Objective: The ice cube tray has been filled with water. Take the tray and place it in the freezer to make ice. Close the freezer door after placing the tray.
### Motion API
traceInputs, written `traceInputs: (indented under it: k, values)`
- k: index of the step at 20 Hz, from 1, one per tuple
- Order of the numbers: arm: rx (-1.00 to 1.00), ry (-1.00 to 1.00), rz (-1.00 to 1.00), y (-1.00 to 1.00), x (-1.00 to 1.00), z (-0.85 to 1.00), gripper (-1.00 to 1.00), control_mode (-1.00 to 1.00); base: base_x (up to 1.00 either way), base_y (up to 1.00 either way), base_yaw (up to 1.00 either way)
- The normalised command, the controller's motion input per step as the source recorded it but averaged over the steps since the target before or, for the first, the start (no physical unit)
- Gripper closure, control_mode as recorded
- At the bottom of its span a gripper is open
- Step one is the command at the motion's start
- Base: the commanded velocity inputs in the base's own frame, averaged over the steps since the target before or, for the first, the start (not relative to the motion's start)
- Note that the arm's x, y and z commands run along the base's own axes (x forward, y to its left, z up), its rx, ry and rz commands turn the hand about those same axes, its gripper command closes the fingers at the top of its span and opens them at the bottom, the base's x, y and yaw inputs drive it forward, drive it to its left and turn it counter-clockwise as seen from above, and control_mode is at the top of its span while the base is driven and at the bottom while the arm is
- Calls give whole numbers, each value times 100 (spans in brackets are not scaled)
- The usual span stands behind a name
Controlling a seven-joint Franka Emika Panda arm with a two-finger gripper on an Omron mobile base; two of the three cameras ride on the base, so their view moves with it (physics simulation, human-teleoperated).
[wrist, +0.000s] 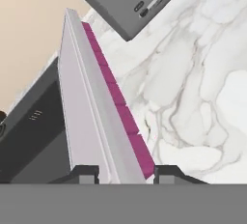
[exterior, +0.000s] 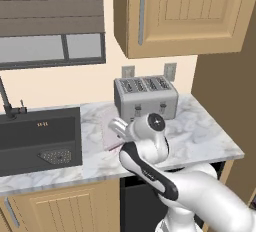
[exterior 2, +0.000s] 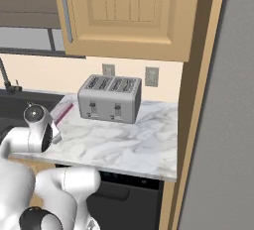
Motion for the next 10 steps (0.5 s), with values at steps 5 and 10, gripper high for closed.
traceInputs:
  k: [5,10]
  values:
    - [12,-10,8,1,-23,50,100,-100,0,0,0]
    - [12,-6,8,0,-33,59,100,-100,0,0,0]
